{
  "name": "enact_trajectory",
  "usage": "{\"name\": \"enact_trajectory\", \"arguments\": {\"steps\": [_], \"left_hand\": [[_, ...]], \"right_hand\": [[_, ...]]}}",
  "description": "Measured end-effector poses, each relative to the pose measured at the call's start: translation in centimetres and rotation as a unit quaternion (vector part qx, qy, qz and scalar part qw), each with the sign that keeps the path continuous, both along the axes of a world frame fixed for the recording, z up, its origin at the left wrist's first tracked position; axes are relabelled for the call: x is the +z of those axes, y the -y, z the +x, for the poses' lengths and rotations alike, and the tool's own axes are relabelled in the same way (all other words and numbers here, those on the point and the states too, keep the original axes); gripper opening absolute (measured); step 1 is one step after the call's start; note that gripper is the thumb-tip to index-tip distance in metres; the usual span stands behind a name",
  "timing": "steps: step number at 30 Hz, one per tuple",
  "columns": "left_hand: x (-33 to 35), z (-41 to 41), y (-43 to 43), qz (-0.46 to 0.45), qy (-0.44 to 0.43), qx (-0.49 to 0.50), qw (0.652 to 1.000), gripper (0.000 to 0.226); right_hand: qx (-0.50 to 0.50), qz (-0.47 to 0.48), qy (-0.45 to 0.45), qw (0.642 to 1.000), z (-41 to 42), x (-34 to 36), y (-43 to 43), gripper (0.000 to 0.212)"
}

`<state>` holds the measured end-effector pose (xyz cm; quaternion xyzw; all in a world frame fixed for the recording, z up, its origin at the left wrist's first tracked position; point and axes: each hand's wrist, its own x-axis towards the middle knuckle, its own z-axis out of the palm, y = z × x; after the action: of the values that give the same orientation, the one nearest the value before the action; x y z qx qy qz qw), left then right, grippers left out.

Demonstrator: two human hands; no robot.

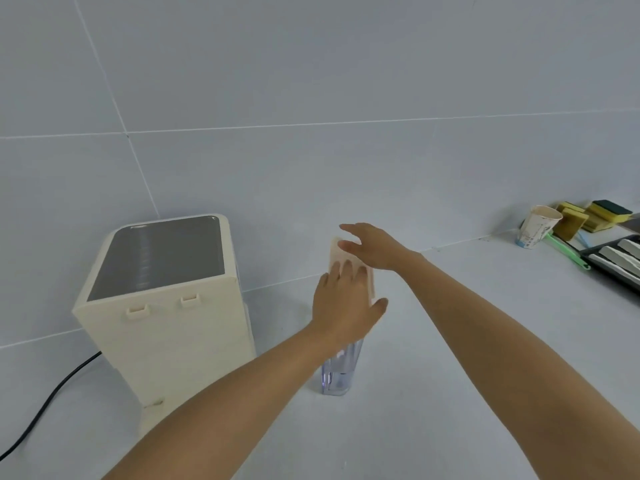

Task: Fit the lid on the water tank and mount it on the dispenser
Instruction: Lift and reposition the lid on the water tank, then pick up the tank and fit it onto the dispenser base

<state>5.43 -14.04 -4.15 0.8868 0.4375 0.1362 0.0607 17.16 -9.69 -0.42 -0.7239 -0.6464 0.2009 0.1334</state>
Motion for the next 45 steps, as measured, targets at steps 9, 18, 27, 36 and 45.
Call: {"name": "enact_trajectory", "arguments": {"steps": [9,18,27,36,45], "left_hand": [[-2.5,-0.2,0.5,0.08,-0.034,-0.011,0.996,0.052],[-3.1,-1.7,-0.8,0.099,-0.022,-0.03,0.994,0.056],[-1.8,-5.2,-3.9,-0.018,-0.081,-0.046,0.996,0.059],[-1.5,-6.8,-6.0,-0.126,-0.02,-0.059,0.99,0.063],[-2.8,-7.2,-6.2,-0.157,0.039,-0.067,0.985,0.084]], "right_hand": [[0.024,-0.063,0.045,0.997,-1.6,-2.0,-2.2,0.042],[-0.002,-0.06,0.089,0.994,-0.8,-1.7,-1.6,0.042],[-0.068,-0.055,0.034,0.996,1.6,-1.7,1.0,0.044],[-0.125,-0.035,-0.049,0.99,2.5,-3.1,4.4,0.048],[-0.107,0.004,-0.169,0.98,2.7,-4.2,7.3,0.062]]}}
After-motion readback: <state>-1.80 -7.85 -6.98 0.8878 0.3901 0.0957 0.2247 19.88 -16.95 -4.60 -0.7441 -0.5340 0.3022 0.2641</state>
